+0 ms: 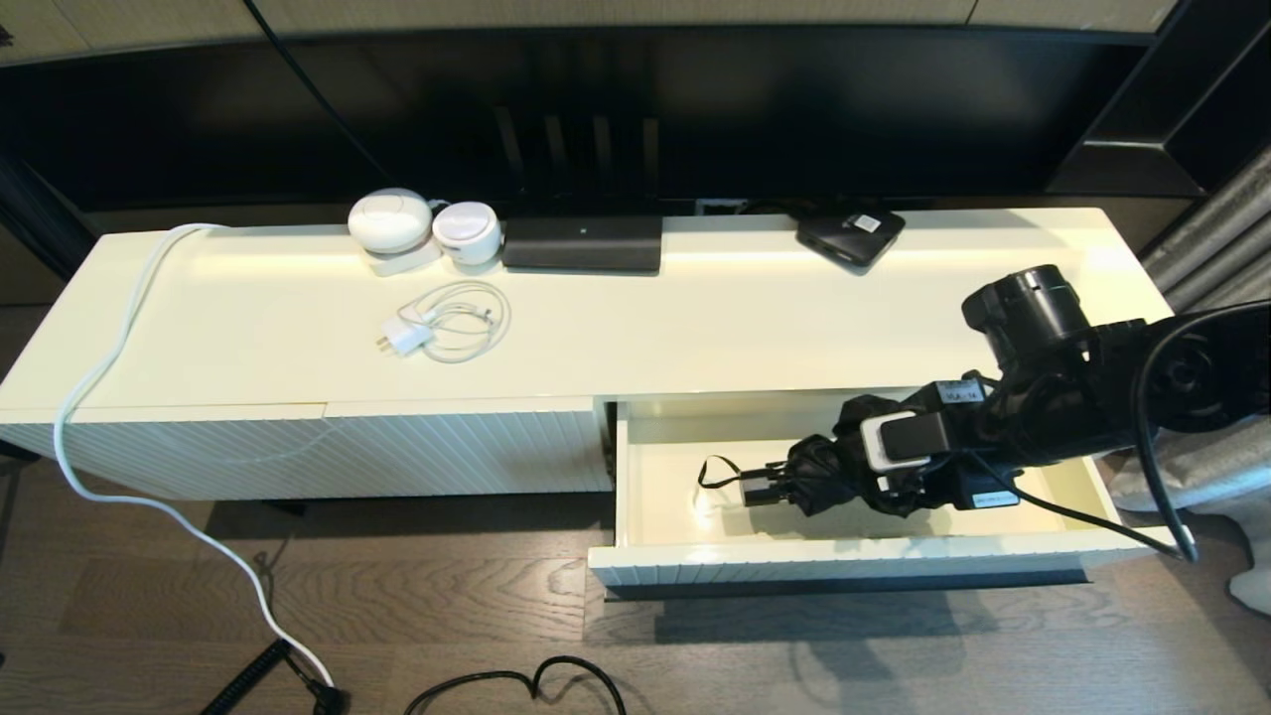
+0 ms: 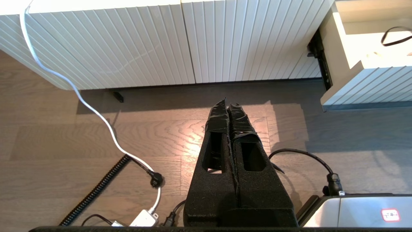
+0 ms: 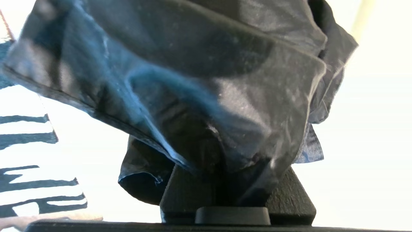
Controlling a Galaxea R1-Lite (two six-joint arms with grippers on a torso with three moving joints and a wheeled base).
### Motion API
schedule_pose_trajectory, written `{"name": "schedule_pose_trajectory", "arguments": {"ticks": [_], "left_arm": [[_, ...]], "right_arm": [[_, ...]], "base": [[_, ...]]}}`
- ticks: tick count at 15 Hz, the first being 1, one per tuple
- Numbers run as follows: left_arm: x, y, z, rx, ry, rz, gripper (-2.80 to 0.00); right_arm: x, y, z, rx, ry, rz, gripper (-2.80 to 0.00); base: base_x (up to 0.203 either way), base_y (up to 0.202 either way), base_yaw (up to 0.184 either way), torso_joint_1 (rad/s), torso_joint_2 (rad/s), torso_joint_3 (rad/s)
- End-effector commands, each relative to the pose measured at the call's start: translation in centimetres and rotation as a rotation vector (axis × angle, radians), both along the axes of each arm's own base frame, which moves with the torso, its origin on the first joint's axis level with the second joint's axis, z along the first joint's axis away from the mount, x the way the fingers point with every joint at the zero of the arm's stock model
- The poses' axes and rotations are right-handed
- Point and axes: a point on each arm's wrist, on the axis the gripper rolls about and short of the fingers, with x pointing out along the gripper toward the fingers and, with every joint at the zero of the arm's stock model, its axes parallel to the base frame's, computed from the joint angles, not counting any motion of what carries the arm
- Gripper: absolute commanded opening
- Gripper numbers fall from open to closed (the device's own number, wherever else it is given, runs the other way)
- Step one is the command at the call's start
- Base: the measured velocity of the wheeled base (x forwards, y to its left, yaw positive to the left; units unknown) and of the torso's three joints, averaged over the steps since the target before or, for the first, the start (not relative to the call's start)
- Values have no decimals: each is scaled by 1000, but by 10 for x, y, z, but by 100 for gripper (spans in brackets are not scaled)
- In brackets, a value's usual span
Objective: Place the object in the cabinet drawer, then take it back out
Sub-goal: Take the umbrella out of the drawer and put it on the table
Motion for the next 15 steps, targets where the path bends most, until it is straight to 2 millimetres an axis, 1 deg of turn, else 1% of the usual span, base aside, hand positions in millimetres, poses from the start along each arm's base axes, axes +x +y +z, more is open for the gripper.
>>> {"name": "schedule_pose_trajectory", "arguments": {"ticks": [1, 5, 9, 10, 12, 14, 15], "left_arm": [[0, 0, 0, 0, 2, 0, -280], [0, 0, 0, 0, 2, 0, -280], [0, 0, 0, -1, 2, 0, -280], [0, 0, 0, 0, 2, -2, -280], [0, 0, 0, 0, 2, 0, -280], [0, 0, 0, 0, 2, 1, -280], [0, 0, 0, 0, 2, 1, -280]], "right_arm": [[-21, -6, 24, 13, -69, 3, -280], [-64, -19, 51, 35, -154, -2, -280], [-96, -28, 84, 69, -270, -12, -280], [-99, -29, 92, 78, -300, -11, -280], [-98, -32, 103, 81, -339, -24, -280], [-85, -31, 103, 79, -353, -33, -280], [-73, -29, 103, 84, -371, -34, -280]], "base": [[0, 0, 0, 0, 0, 0], [0, 0, 0, 0, 0, 0], [0, 0, 0, 0, 0, 0], [0, 0, 0, 0, 0, 0], [0, 0, 0, 0, 0, 0], [0, 0, 0, 0, 0, 0], [0, 0, 0, 0, 0, 0]]}}
